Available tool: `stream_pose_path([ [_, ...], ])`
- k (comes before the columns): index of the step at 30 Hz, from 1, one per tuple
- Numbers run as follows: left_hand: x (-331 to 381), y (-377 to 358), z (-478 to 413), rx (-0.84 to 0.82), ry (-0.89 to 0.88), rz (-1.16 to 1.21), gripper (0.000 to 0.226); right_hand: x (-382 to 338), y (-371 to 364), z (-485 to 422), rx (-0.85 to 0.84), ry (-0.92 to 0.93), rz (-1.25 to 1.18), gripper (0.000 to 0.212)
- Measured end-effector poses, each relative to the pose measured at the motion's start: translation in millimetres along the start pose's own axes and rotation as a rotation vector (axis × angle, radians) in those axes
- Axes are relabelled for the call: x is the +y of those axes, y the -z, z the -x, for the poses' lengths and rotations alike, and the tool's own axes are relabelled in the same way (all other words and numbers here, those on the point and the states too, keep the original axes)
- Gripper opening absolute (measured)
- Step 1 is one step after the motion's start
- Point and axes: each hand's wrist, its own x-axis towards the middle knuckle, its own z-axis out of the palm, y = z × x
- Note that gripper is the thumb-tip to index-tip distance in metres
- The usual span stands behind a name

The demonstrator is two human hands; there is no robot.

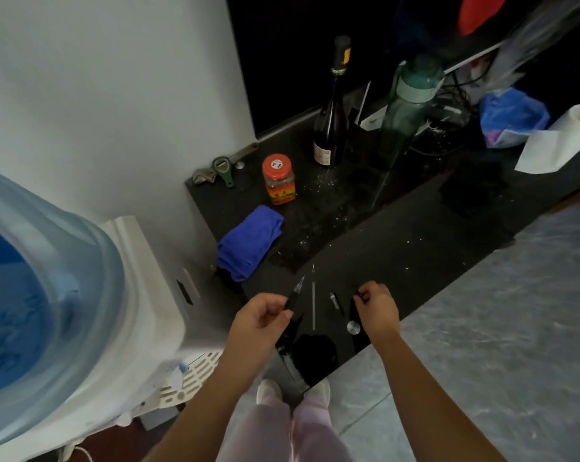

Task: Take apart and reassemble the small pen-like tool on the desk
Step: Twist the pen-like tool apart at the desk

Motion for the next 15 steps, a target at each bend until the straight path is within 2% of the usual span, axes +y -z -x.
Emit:
stream_pose_path([
  [3,2,1,2,-0.003,-0.013,0.014,0.016,-1,1,0,0.001,-0.002,0.023,0.016],
  [6,5,1,4,-0.016,-0.037,0.006,0.019,-4,11,7,0.015,-0.019,-0.056,0.014],
  [10,19,1,12,-0.046,-0.092,-0.043,0.016,-32,48,38,0.043,0.02,-0.398,0.005],
  [15,47,3,28,-0.147,-0.242,-0.084,0.024,-79,112,97,-0.048,0.143,-0.872,0.014],
])
